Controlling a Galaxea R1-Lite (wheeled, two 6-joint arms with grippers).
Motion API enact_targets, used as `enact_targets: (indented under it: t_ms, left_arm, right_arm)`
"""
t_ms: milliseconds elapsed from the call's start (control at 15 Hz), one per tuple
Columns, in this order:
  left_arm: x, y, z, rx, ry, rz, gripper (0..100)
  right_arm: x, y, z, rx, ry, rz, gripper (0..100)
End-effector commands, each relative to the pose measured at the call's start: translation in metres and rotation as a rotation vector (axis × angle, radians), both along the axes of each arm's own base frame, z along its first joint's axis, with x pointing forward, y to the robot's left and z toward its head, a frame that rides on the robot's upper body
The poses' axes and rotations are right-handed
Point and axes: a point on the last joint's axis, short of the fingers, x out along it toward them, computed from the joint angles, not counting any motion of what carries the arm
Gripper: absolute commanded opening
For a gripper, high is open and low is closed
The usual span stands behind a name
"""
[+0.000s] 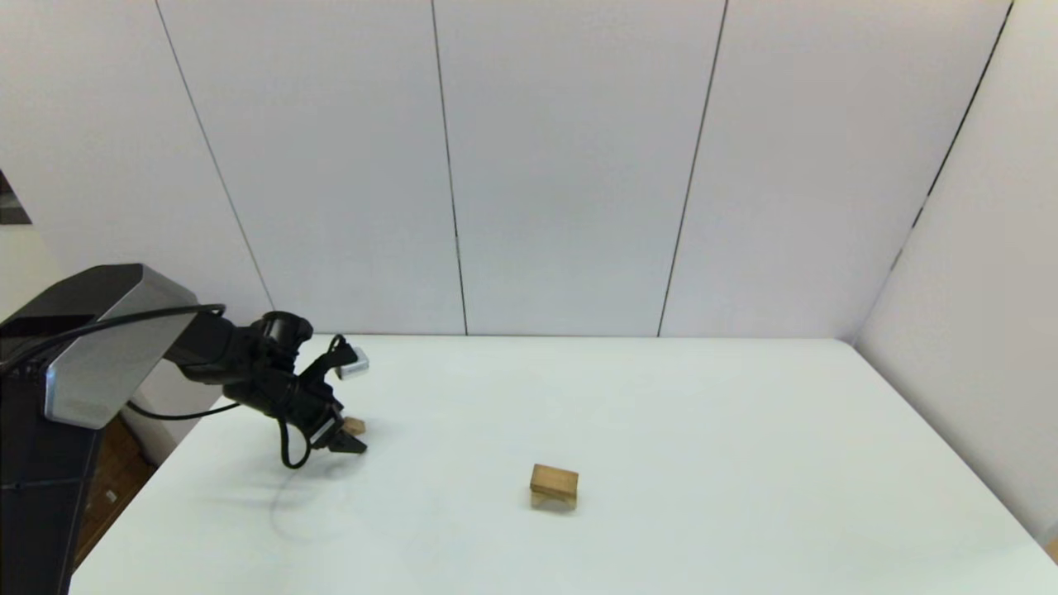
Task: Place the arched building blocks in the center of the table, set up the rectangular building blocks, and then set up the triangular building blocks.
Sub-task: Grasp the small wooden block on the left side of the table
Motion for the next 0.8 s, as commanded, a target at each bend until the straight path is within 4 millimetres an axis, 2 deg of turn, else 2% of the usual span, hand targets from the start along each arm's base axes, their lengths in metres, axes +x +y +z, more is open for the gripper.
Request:
enact_targets:
  t_ms: [67,800]
  left_arm:
    - [0.0014,0.0006,0.0028,-0.002,-0.011,-0.005,100]
    - [0.0015,0.0059,0.0030,-0.034,-0.012,0.001,100]
  right_arm:
    - [0.0000,0.0000,-0.0002,-0.001,0.001,0.001,100]
    - [0.0000,0.0000,-0.0002,-0.001,0.001,0.001,100]
